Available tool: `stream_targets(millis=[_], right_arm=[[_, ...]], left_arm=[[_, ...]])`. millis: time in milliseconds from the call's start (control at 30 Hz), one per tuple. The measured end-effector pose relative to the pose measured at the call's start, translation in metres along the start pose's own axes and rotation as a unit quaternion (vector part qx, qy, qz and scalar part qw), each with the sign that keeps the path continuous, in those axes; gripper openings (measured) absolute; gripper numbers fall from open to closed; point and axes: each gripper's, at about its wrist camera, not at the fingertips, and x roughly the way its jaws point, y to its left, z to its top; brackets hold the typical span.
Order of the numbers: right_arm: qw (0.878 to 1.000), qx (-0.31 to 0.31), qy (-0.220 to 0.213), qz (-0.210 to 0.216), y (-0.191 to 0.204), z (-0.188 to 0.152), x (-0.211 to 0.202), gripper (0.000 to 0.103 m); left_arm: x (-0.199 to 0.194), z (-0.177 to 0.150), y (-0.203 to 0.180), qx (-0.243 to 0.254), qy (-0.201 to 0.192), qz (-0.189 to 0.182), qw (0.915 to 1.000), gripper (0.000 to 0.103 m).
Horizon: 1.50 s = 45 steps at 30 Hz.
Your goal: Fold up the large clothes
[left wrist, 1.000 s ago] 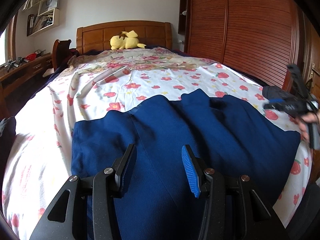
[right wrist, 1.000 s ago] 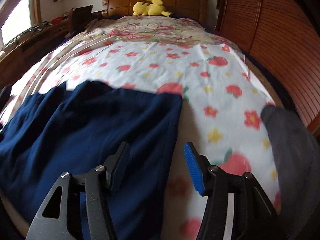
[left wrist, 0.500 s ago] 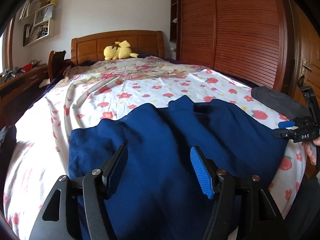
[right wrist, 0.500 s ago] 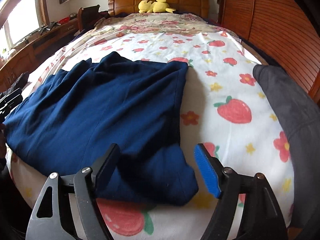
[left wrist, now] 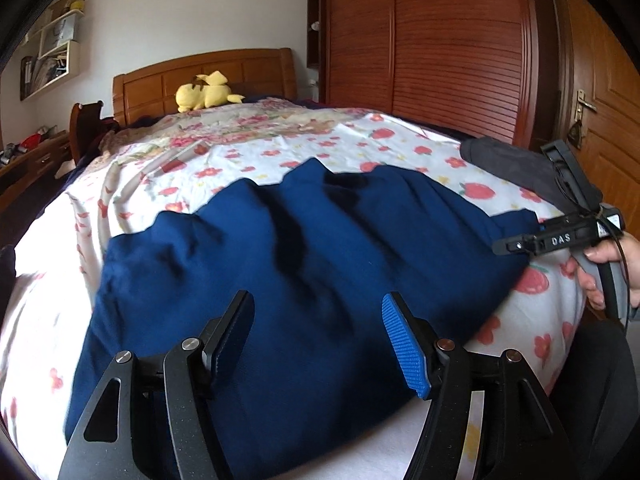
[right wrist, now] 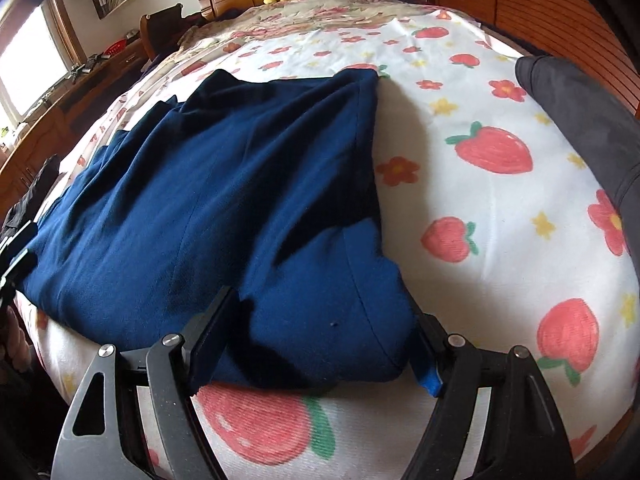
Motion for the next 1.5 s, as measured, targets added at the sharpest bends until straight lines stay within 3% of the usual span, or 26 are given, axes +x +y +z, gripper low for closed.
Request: stream_targets(millis=[300, 667, 867, 1033, 1200, 1500], right_arm=[[1.000, -0.001, 0.002, 0.004, 0.005, 0.004, 0.006, 0.078], [1.000, 0.000, 0.004, 0.012, 0.004, 0.006, 0.006, 0.065], [1.000, -0.001, 0.002, 0.015, 0.004, 0.006, 0.003, 0.054], [0.999, -0.011, -0.015, 0.026, 0.008, 0.009, -0.008, 0.032], [0.995, -0.037, -0.079, 0.052, 0.037, 0.027, -0.043, 0.026], [0.967, -0.143, -0.157, 0.143, 0.167, 0.080, -0.084, 0.023]], left_arm=[[0.004, 0.001, -0.003, 0.001, 0.015, -0.005, 0.9999, 0.068], [0.001, -0.001, -0.001, -0.006, 0.012, -0.004, 0.9999, 0.068], [-0.001, -0.003, 0.000, -0.007, 0.010, -0.003, 0.9999, 0.068], [-0.003, -0.003, 0.001, -0.007, 0.008, -0.001, 0.9999, 0.068], [-0.018, -0.002, 0.011, -0.009, -0.003, 0.017, 0.9998, 0.068], [-0.075, -0.014, 0.050, -0.050, -0.022, 0.089, 0.9946, 0.068]])
